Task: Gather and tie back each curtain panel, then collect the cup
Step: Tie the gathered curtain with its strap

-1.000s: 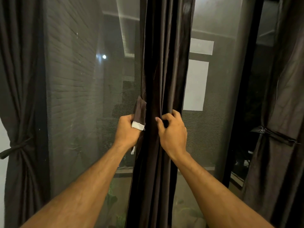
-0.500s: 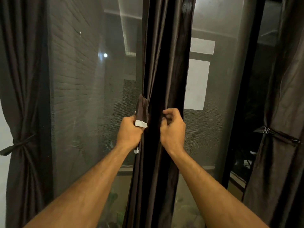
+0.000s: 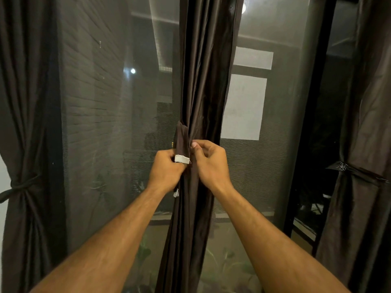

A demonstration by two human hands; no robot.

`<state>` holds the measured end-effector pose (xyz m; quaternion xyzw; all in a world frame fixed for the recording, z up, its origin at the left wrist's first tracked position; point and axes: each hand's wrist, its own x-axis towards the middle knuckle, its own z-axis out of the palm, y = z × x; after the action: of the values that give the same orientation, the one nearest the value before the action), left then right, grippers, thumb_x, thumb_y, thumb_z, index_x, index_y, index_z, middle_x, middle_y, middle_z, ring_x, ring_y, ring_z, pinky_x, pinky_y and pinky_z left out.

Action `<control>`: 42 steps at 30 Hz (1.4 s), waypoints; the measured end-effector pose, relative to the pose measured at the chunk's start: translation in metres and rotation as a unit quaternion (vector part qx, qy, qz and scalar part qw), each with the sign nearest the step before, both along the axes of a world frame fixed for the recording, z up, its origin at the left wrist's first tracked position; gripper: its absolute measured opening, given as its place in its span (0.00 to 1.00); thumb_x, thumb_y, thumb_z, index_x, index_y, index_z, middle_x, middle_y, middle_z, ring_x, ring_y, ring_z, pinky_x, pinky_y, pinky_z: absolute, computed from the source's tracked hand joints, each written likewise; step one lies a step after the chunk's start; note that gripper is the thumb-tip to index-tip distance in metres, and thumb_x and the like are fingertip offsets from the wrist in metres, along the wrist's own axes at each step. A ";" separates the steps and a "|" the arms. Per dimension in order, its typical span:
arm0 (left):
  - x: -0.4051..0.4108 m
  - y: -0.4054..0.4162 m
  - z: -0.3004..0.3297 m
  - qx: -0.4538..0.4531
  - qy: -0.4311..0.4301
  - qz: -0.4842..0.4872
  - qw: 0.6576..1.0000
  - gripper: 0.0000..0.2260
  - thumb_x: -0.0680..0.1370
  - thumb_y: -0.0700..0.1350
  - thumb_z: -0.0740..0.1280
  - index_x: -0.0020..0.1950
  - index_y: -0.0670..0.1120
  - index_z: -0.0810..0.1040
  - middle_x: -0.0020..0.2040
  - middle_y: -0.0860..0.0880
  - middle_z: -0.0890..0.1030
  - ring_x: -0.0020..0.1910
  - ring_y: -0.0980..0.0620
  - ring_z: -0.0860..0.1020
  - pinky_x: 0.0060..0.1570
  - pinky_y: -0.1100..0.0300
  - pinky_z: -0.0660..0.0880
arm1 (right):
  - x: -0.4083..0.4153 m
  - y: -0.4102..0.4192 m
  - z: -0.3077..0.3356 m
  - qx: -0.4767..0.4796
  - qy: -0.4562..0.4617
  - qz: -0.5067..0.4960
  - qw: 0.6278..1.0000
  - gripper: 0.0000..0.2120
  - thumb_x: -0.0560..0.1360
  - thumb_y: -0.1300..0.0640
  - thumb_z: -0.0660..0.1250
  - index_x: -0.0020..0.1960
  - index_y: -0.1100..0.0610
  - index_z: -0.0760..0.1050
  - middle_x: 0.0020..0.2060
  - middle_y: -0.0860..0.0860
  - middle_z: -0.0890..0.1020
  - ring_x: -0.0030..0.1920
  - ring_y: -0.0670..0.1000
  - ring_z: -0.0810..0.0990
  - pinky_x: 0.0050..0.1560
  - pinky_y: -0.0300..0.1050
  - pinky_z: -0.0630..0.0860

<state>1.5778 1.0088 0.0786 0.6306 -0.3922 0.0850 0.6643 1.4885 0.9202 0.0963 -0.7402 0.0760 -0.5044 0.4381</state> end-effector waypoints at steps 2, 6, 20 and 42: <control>0.002 -0.001 -0.001 -0.005 -0.005 0.014 1.000 0.14 0.76 0.38 0.73 0.31 0.47 0.78 0.24 0.58 0.78 0.23 0.64 0.73 0.24 0.67 0.68 | -0.001 -0.005 -0.003 0.022 -0.018 -0.027 0.999 0.07 0.82 0.56 0.68 0.58 0.56 0.81 0.49 0.49 0.86 0.51 0.45 0.85 0.59 0.51 0.81; 0.001 -0.003 -0.004 -0.010 -0.014 0.016 1.000 0.17 0.75 0.36 0.74 0.30 0.51 0.76 0.24 0.62 0.78 0.24 0.67 0.75 0.24 0.73 0.67 | 0.003 -0.028 -0.003 0.121 0.017 -0.161 0.979 0.36 0.77 0.57 0.75 0.78 0.56 0.58 0.75 0.55 0.64 0.71 0.56 0.70 0.70 0.52 0.72; 0.009 -0.008 -0.008 0.016 -0.001 0.056 0.998 0.17 0.76 0.38 0.71 0.30 0.48 0.70 0.23 0.57 0.71 0.23 0.60 0.67 0.25 0.62 0.64 | 0.004 -0.043 0.001 0.324 -0.032 0.079 0.942 0.08 0.71 0.62 0.58 0.35 0.53 0.66 0.32 0.50 0.71 0.34 0.51 0.71 0.36 0.46 0.69; -0.009 -0.019 -0.011 0.002 -0.064 0.118 0.991 0.16 0.77 0.39 0.71 0.32 0.52 0.75 0.31 0.52 0.79 0.26 0.57 0.76 0.25 0.63 0.69 | 0.015 -0.019 -0.007 0.024 -0.024 -0.013 0.999 0.20 0.80 0.38 0.66 0.62 0.52 0.79 0.47 0.47 0.85 0.47 0.47 0.85 0.51 0.48 0.83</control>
<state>1.5687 0.9899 0.0679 0.6670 -0.3568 0.2026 0.6220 1.5036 0.9013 0.0894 -0.7159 0.0876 -0.5258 0.4510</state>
